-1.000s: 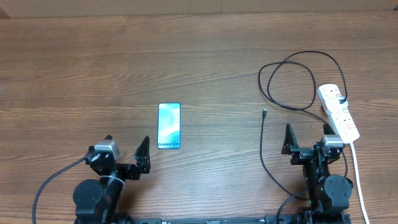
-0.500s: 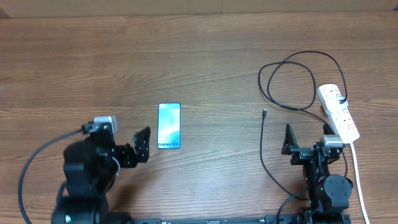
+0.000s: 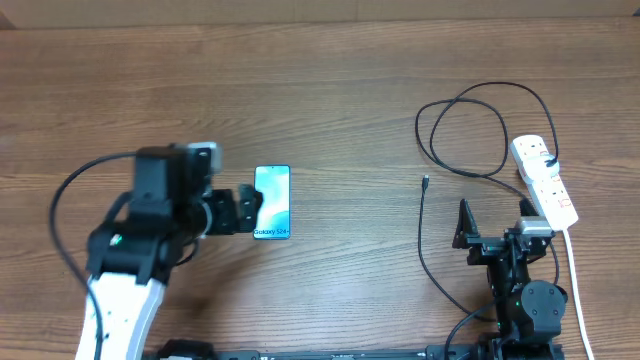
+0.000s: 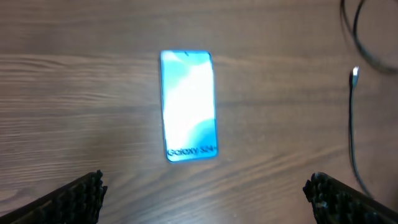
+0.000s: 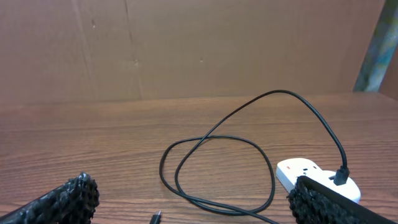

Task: Plug charger to phone and switch on socket
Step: 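Move the left gripper forward over the blue phone and lower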

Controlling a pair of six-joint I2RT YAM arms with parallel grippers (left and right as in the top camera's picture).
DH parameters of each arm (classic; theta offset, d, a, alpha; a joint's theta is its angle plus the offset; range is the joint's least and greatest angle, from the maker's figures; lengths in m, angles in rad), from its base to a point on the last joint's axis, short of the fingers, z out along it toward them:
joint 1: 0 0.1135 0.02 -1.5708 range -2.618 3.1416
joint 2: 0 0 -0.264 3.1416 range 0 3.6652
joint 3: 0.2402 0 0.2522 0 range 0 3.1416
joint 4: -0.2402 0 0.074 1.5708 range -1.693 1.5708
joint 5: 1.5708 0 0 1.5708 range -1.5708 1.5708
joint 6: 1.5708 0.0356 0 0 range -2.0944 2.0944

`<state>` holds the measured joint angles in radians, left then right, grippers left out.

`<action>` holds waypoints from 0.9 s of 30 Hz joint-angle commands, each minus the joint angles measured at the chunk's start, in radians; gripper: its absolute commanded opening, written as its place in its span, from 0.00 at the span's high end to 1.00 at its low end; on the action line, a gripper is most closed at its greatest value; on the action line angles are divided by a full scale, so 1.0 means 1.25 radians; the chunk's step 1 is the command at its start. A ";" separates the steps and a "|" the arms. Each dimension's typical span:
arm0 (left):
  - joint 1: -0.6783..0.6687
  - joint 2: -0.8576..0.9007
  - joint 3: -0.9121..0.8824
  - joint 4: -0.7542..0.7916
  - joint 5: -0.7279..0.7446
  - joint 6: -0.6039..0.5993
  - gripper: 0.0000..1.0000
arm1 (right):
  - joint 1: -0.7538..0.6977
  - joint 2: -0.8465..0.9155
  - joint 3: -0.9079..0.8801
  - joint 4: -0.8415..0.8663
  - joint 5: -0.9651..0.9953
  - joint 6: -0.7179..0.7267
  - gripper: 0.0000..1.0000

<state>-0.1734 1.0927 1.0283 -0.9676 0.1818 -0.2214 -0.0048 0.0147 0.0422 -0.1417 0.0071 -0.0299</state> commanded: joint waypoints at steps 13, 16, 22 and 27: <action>-0.177 0.270 0.024 0.090 -0.207 -0.102 0.01 | 0.006 -0.009 -0.008 0.005 0.001 -0.004 0.00; -0.177 0.319 0.024 0.108 -0.204 -0.102 0.00 | 0.006 -0.009 -0.008 0.005 0.001 -0.003 0.00; -0.177 0.404 0.024 0.148 -0.182 -0.103 0.01 | 0.006 -0.009 -0.008 0.005 0.001 -0.004 0.00; -0.177 0.459 0.024 0.177 -0.177 -0.129 0.00 | 0.006 -0.009 -0.008 0.005 0.001 -0.004 0.00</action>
<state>-0.3923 1.6356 1.0351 -0.7578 -0.0490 -0.3492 -0.0048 0.0147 0.0422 -0.1421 0.0071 -0.0299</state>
